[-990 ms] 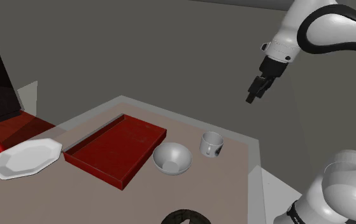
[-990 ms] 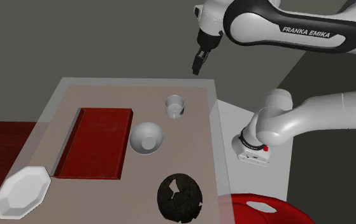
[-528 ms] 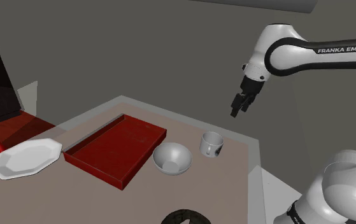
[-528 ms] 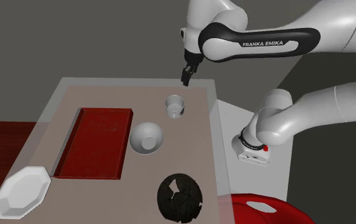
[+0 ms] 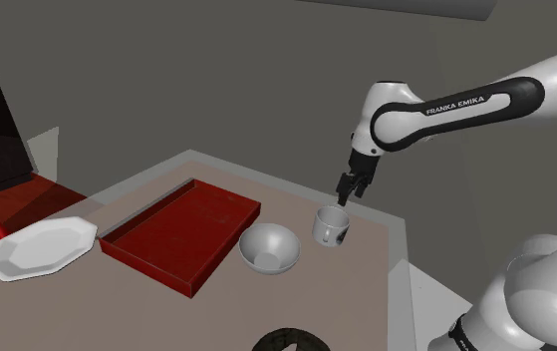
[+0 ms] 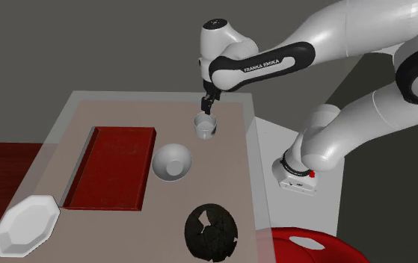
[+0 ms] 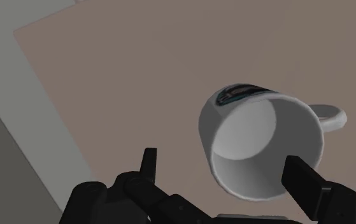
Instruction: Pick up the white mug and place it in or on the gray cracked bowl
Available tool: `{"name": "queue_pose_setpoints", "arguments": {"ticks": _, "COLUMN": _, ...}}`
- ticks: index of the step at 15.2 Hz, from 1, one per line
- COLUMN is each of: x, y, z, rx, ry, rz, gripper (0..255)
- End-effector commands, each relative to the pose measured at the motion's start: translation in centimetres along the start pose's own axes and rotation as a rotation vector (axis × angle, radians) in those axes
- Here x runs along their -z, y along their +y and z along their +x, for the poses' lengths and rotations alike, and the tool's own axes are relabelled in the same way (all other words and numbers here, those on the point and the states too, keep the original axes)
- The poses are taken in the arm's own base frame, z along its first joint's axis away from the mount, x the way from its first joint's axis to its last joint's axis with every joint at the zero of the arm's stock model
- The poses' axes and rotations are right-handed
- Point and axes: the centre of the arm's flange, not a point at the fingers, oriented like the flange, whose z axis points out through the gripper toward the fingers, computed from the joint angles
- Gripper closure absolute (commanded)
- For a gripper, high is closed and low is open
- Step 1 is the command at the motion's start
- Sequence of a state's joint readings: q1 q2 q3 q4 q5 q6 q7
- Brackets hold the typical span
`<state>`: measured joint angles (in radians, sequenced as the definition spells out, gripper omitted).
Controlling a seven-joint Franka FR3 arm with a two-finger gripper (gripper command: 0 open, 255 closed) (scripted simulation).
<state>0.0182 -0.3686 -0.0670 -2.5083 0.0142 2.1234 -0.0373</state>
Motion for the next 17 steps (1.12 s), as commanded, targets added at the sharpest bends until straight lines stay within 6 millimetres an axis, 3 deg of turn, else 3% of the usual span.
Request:
{"name": "queue_pose_setpoints", "arguments": {"ticks": 1, "x": -2.6, "y": -0.1, "z": 0.8, "rx": -0.006, "ry": -0.02, "rz": 0.007, "gripper": 0}}
{"name": "queue_pose_setpoints", "arguments": {"ticks": 9, "x": -7.3, "y": -0.2, "z": 1.2, "rx": -0.008, "ry": -0.029, "rz": 0.009, "gripper": 0}}
{"name": "queue_pose_setpoints", "arguments": {"ticks": 17, "x": -7.6, "y": -0.2, "z": 1.2, "rx": -0.008, "ry": -0.029, "rz": 0.009, "gripper": 0}}
